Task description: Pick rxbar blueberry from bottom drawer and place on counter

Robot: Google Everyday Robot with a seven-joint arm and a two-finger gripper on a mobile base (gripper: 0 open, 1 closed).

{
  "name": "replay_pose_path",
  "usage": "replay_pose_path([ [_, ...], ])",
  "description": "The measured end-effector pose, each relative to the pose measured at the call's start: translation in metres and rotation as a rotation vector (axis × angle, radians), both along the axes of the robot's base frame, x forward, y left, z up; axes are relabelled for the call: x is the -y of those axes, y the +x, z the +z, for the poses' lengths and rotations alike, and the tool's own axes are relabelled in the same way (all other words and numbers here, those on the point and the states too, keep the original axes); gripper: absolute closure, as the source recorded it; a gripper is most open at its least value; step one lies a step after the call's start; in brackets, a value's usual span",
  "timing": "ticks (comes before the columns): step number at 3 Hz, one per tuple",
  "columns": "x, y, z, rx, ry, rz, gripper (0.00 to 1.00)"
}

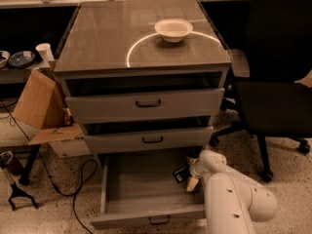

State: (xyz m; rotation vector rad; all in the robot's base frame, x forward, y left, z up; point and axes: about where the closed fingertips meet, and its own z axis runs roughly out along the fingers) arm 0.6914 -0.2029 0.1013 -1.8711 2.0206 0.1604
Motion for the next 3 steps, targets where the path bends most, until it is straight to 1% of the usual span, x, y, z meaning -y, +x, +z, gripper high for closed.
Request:
replay_pose_path([
  [1, -0.007, -0.001, 0.004, 0.000, 0.006, 0.009, 0.00],
  [2, -0.023, -0.001, 0.011, 0.012, 0.019, 0.073, 0.00],
  [3, -0.024, -0.001, 0.011, 0.011, 0.020, 0.075, 0.00],
])
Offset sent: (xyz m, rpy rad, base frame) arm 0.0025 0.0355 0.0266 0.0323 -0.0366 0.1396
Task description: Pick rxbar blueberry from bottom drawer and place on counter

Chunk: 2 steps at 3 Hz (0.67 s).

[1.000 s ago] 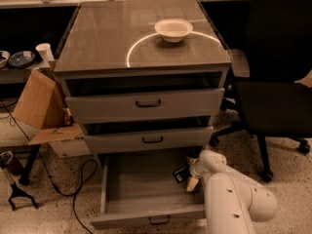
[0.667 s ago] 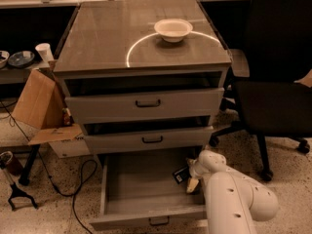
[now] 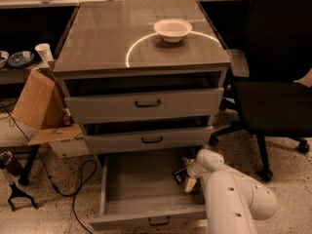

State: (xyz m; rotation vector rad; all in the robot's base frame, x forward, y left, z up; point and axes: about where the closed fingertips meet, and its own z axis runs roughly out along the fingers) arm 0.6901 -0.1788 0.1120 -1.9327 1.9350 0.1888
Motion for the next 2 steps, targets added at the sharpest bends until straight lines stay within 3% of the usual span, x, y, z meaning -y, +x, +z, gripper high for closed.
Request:
replay_pose_path([
  [2, -0.0138, 0.0073, 0.0012, -0.010, -0.009, 0.039, 0.00],
])
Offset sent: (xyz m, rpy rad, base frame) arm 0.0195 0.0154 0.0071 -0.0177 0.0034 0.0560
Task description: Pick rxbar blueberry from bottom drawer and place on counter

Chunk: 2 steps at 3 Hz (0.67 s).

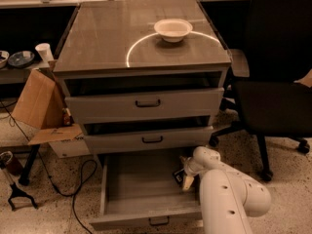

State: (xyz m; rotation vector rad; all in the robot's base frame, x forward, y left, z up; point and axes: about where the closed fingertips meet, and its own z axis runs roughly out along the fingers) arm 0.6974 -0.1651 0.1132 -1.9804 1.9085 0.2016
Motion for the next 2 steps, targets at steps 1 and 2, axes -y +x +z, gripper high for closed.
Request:
replay_pose_path([
  [1, -0.0017, 0.0014, -0.0034, -0.013, -0.006, 0.008, 0.00],
  [2, 0.0007, 0.0014, -0.0100, -0.031, -0.016, 0.007, 0.00],
])
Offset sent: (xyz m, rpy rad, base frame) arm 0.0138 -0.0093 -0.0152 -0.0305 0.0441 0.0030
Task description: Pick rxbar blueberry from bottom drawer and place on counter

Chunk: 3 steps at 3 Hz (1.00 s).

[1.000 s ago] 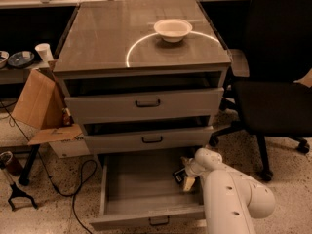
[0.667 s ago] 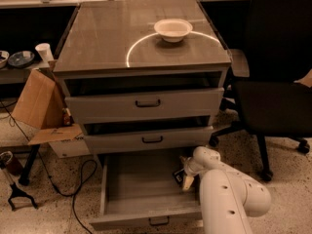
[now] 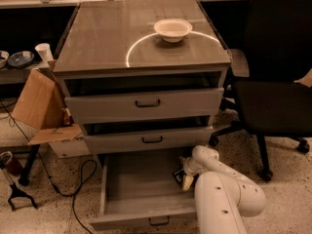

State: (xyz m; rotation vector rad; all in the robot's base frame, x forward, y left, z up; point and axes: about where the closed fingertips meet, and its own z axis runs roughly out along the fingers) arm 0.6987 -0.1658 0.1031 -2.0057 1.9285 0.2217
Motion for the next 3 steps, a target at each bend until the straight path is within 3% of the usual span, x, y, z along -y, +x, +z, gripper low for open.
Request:
replay_pose_path([
  [2, 0.0163, -0.0155, -0.0154, -0.021, 0.000, 0.003, 0.00],
  [3, 0.0147, -0.0159, -0.0143, -0.021, 0.000, 0.003, 0.19],
])
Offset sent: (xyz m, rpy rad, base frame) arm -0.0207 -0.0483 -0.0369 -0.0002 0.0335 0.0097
